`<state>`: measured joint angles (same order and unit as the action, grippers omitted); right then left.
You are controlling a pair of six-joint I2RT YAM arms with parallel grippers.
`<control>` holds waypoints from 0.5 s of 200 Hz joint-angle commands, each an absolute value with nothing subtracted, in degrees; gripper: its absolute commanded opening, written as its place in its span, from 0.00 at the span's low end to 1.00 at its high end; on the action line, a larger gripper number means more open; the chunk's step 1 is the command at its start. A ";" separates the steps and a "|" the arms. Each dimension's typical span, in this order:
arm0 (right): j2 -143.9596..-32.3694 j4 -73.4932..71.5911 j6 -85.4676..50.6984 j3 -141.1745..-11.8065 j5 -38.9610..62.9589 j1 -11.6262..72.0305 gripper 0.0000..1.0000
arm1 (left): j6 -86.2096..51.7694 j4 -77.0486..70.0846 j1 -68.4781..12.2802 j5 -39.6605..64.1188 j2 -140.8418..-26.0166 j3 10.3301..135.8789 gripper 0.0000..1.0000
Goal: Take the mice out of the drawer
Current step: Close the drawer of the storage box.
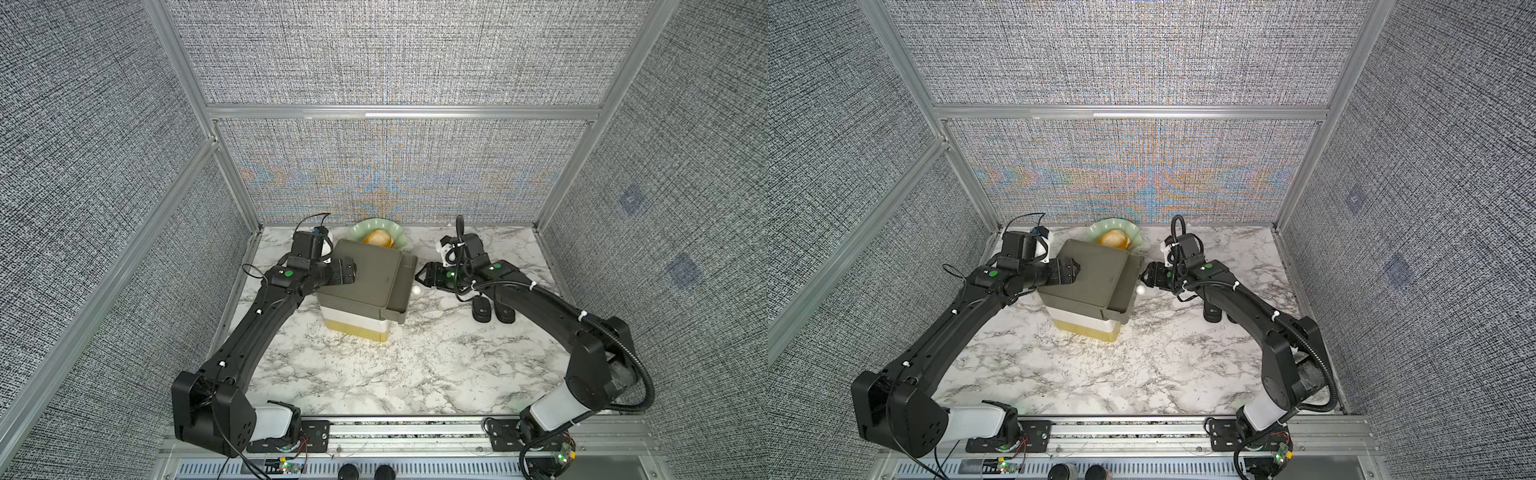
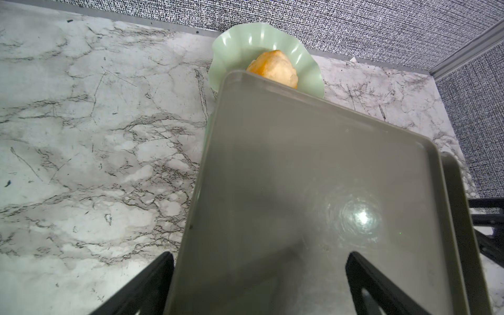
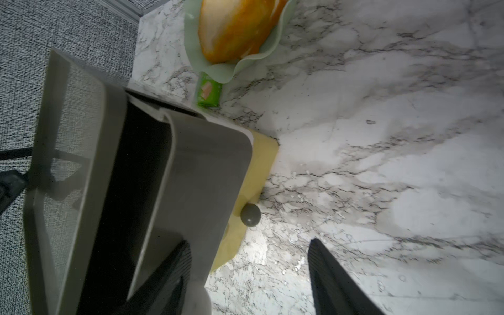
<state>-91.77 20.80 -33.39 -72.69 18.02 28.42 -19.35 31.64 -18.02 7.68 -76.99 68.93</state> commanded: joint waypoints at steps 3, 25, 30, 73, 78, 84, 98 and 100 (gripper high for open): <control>-93.22 16.22 -35.83 -74.03 18.63 29.89 0.66 | -19.01 28.79 -18.11 9.69 -77.60 69.49 0.99; -94.77 15.06 -36.96 -74.53 18.76 31.05 0.66 | -18.71 28.64 -18.11 9.83 -78.93 70.72 0.99; -94.99 14.51 -37.29 -74.37 18.87 31.37 0.66 | -18.60 28.49 -18.11 9.80 -79.09 70.90 0.98; -96.13 9.87 -40.16 -73.42 18.11 35.14 0.65 | -18.28 28.28 -18.02 8.08 -81.12 72.41 0.98; -96.22 8.95 -40.66 -73.23 18.02 35.71 0.65 | -18.28 28.30 -18.02 7.61 -81.24 72.59 0.98; -96.44 8.14 -41.10 -73.09 17.91 36.17 0.65 | -18.28 28.22 -18.04 7.18 -81.35 72.60 0.98; -96.85 7.38 -41.90 -73.02 17.09 36.99 0.65 | -18.46 28.43 -18.02 5.48 -81.57 73.07 0.98; -96.86 7.10 -42.03 -72.90 17.10 37.06 0.65 | -18.57 28.51 -18.02 5.28 -81.63 73.15 0.98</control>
